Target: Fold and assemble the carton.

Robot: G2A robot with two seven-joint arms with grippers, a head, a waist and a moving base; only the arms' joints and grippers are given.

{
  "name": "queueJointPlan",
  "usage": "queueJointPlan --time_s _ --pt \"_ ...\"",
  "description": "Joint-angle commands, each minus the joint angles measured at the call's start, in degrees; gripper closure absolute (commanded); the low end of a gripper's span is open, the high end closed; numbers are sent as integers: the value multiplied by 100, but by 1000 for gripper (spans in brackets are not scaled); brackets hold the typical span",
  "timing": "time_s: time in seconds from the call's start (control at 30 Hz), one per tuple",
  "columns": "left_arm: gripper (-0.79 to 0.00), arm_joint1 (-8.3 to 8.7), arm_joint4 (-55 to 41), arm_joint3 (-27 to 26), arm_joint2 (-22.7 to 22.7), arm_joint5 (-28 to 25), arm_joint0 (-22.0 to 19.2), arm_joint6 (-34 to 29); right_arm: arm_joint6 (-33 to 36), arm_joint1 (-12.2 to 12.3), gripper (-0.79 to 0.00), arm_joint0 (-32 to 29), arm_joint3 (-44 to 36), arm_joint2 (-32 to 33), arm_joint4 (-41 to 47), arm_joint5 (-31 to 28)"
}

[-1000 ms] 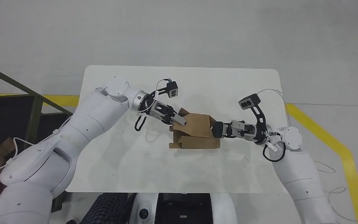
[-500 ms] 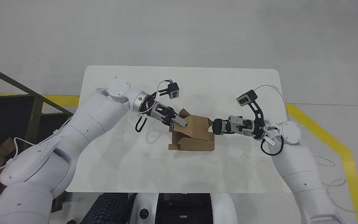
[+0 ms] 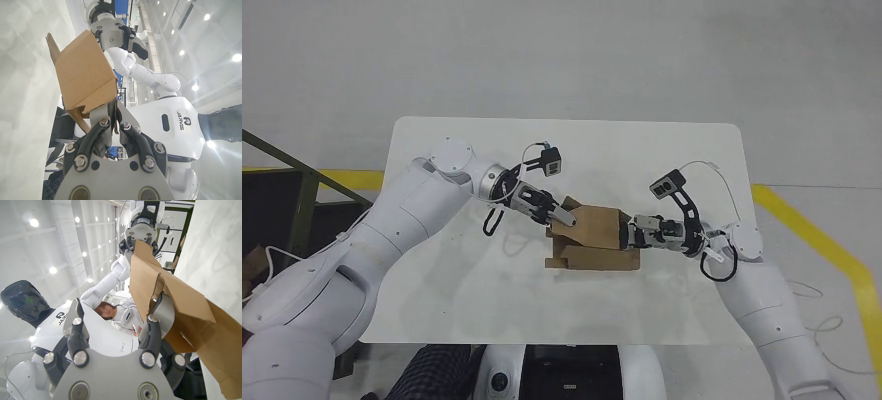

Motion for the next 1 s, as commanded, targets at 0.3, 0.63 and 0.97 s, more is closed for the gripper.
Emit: queueJointPlan --time_s 0.3,0.63,0.97 --pt "0 3 6 27 -37 0 23 0 -93 -63 -391 154 99 -240 -165 -93" --pt "-25 11 35 25 -55 0 37 0 -237 -48 -126 215 155 -291 -603 -236" --pt "-785 28 50 15 -86 0 52 0 -310 -56 0 263 209 -346 -679 -246"
